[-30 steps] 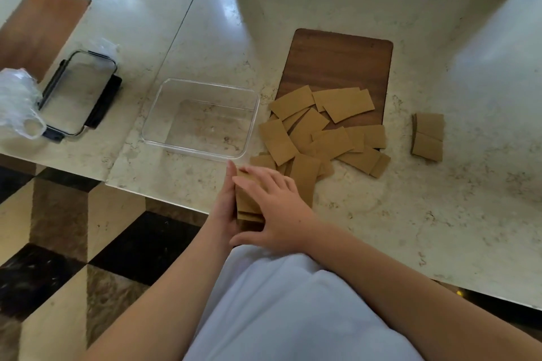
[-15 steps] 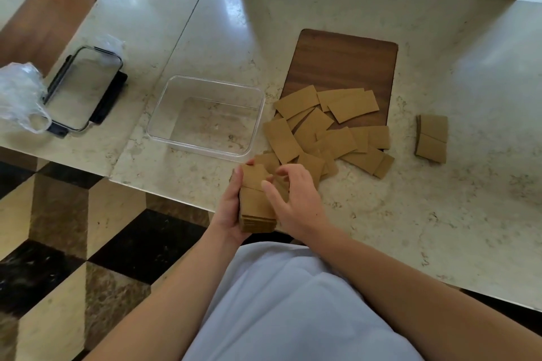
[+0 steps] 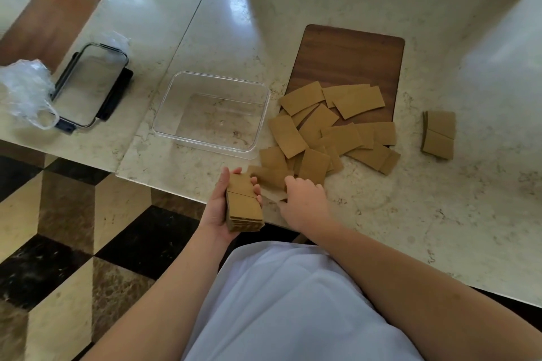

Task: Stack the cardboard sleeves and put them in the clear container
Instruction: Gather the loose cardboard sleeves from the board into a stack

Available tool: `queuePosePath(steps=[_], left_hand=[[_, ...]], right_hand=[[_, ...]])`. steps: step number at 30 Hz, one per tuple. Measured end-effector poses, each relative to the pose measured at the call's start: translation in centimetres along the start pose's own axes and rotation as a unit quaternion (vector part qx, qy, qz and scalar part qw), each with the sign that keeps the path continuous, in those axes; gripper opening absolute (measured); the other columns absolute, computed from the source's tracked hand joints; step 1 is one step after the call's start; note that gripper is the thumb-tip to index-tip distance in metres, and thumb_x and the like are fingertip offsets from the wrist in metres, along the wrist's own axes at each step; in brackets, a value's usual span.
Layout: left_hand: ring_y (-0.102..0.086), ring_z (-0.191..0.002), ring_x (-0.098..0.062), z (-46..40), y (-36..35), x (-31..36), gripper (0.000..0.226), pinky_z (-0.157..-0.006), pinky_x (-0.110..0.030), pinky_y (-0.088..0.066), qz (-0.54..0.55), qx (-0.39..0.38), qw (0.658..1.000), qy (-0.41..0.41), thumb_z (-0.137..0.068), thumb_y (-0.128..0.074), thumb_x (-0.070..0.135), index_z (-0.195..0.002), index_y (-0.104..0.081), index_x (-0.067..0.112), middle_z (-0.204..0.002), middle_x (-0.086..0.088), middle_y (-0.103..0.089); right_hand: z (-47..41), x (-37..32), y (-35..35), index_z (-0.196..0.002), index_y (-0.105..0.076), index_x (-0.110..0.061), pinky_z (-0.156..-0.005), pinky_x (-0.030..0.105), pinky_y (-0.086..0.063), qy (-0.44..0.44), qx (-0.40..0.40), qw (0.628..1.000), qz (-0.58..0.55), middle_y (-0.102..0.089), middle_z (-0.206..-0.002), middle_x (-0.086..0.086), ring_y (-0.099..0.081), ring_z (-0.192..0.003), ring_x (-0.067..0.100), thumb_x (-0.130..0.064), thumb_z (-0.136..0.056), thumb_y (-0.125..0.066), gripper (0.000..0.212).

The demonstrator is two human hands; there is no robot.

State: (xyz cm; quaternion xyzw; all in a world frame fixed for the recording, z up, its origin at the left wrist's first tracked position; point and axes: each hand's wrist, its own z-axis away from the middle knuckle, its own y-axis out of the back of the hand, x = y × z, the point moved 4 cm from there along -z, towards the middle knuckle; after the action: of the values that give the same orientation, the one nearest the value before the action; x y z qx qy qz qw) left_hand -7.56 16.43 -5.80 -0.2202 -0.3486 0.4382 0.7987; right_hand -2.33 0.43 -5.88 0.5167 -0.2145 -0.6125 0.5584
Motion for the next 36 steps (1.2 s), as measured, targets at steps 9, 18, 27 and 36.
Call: queuePosePath(steps=[9, 18, 27, 36], left_hand=[[-0.066, -0.081, -0.025, 0.1, -1.2, -0.3, 0.038, -0.068, -0.039, -0.061, -0.003, -0.02, 0.999, 0.041, -0.085, -0.077, 0.047, -0.108, -0.068, 0.018, -0.101, -0.017, -0.067], [-0.069, -0.076, -0.027, 0.0, -4.1, -2.1, 0.043, -0.064, -0.037, -0.06, -0.082, -0.051, 0.982, 0.161, -0.084, -0.075, 0.044, -0.11, -0.08, 0.01, -0.1, -0.014, -0.075], [-0.071, -0.083, -0.03, 0.5, -5.6, -2.8, 0.065, -0.067, -0.042, -0.062, -0.152, -0.131, 0.961, 0.188, -0.082, -0.08, 0.058, -0.127, -0.07, 0.012, -0.11, -0.019, -0.071], [-0.068, -0.081, -0.027, 2.1, -5.3, -3.9, 0.055, -0.072, -0.039, -0.06, -0.13, -0.145, 0.95, 0.244, -0.075, -0.09, 0.032, -0.12, -0.073, 0.004, -0.107, -0.02, -0.069]], right_hand=[[0.8, 3.2, 4.8, -0.124, -0.059, -0.021, -0.041, 0.025, -0.046, -0.074, -0.116, 0.882, -0.452, -0.075, -0.106, 0.008, -0.078, -0.072, 0.021, -0.024, -0.099, -0.065, 0.025], [2.0, 2.7, 9.1, -0.097, -0.079, -0.025, -0.063, 0.018, -0.048, -0.001, -0.167, 0.84, -0.516, -0.076, -0.087, -0.003, -0.062, -0.075, 0.011, -0.025, -0.093, -0.076, 0.005], [1.7, 1.8, 8.7, -0.121, -0.067, -0.023, -0.068, 0.019, -0.056, 0.026, -0.254, 0.853, -0.454, -0.074, -0.114, 0.004, -0.071, -0.078, 0.007, -0.022, -0.089, -0.081, 0.035], [-0.1, 1.2, 8.3, -0.102, -0.064, -0.037, -0.055, 0.016, -0.043, 0.094, -0.059, 0.958, -0.266, -0.06, -0.08, -0.009, -0.056, -0.064, -0.005, -0.046, -0.071, -0.089, 0.041]])
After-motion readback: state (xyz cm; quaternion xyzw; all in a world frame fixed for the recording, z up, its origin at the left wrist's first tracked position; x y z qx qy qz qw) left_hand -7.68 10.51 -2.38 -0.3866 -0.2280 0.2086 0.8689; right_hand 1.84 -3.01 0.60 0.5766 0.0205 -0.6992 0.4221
